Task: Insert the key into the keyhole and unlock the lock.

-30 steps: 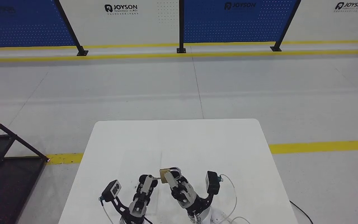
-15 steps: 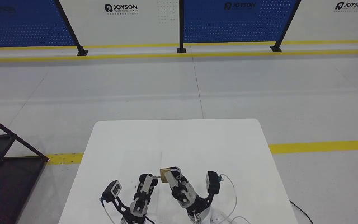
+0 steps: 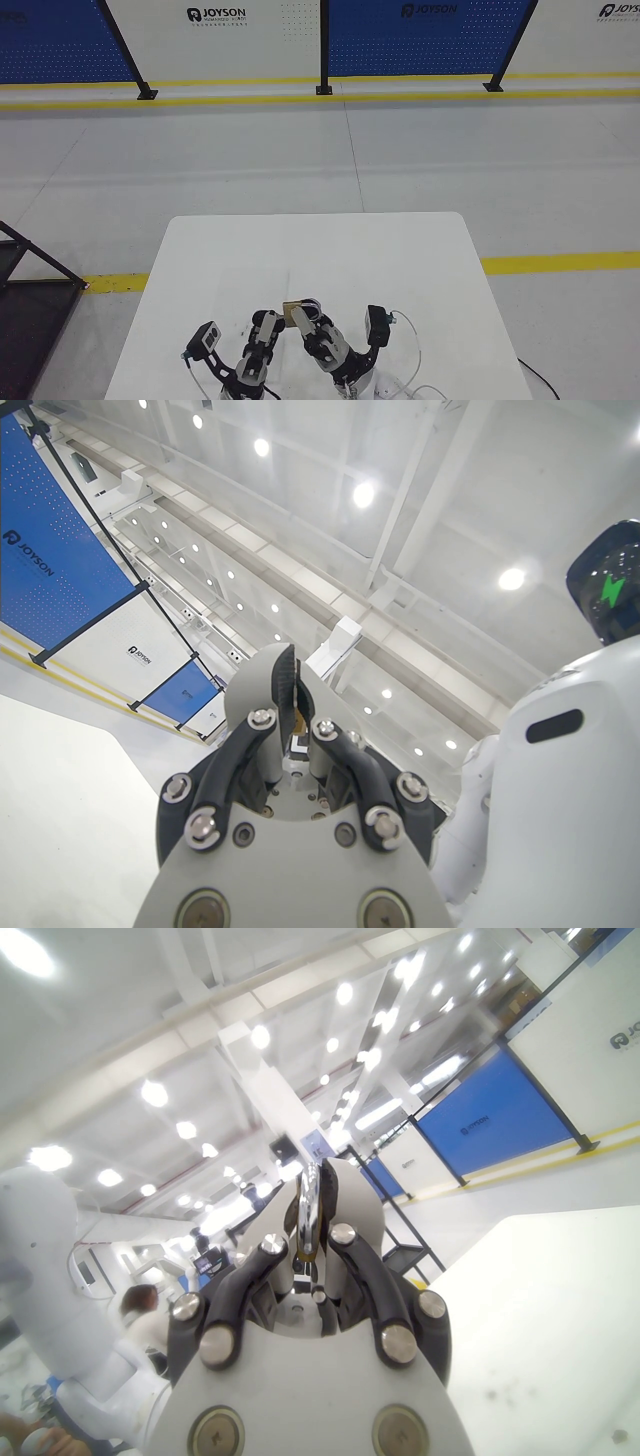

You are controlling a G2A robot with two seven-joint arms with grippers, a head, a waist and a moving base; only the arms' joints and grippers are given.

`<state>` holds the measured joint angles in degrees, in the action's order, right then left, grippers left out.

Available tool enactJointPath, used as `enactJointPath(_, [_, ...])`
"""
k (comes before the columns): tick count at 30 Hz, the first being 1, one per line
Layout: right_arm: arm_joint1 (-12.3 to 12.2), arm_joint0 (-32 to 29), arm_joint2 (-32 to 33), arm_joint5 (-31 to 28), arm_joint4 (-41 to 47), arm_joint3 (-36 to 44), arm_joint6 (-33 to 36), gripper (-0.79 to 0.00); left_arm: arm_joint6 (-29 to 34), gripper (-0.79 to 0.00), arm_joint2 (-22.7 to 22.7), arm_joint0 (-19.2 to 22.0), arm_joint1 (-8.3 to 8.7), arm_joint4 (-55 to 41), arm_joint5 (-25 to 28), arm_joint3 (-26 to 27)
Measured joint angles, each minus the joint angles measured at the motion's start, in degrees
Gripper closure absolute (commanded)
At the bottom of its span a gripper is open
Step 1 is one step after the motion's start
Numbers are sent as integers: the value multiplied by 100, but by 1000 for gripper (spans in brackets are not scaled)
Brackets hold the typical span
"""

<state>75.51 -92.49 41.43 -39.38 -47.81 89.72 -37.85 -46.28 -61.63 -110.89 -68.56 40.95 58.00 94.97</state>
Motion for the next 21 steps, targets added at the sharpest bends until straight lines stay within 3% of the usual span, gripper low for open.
enactJointPath(1, [-2,4,-5,2,-3,0,-14,0,0,-28,-8,0,-10,10,0,-6])
enactJointPath(3, [-7,7,-11,4,-4,-1,-31,0,0,-188,-25,-2,-23,30,0,-11])
enactJointPath(6, [-14,10,-18,7,-4,3,-43,0,0,-302,-51,-10,-45,62,0,-17])
enactJointPath(21, [-50,-45,21,-28,8,72,-101,0,0,-249,-200,-48,-122,172,0,-8])
